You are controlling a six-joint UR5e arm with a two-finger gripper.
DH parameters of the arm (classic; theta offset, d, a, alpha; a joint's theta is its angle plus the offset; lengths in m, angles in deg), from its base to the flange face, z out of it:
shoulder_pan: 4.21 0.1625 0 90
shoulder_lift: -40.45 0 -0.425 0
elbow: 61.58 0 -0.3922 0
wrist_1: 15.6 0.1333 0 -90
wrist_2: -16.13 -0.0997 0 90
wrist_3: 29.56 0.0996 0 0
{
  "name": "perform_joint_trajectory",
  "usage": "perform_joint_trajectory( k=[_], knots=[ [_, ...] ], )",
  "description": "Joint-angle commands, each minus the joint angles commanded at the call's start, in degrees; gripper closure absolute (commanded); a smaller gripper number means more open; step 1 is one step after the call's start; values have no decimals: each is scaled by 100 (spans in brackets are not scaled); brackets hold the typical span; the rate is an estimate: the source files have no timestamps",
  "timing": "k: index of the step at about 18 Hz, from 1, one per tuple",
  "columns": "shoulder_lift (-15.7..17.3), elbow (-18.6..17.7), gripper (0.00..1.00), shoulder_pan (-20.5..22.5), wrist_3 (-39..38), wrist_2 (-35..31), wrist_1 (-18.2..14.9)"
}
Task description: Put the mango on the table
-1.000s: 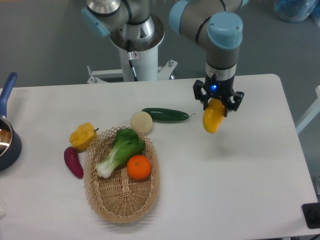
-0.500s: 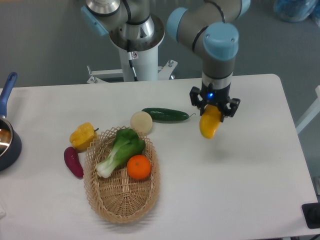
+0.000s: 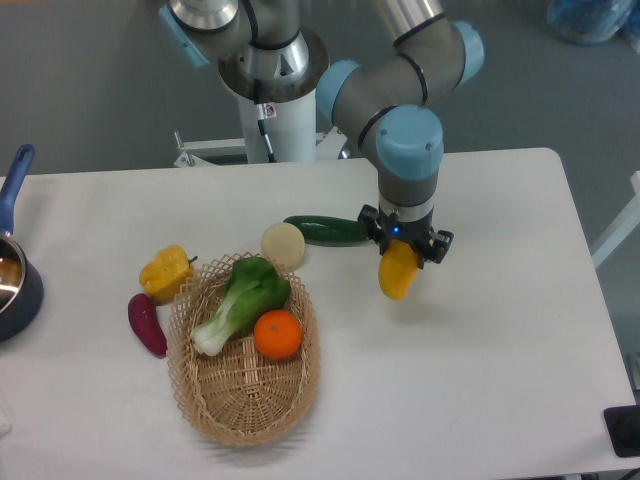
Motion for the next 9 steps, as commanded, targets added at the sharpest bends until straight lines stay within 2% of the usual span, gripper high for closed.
perform_joint_trajectory(
  k=[2, 4, 5, 7, 8, 9],
  knots=[
    [-202, 88, 54, -123, -385, -194, 141],
    [-387, 298, 48, -220, -598, -230, 151],
    [-457, 395, 38, -247, -625, -230, 151],
    [-493, 466, 10, -256, -608, -222, 142],
    [-467, 475, 0, -264, -590, -169, 142],
    [-450, 475, 0, -273, -590, -160, 142]
  ],
)
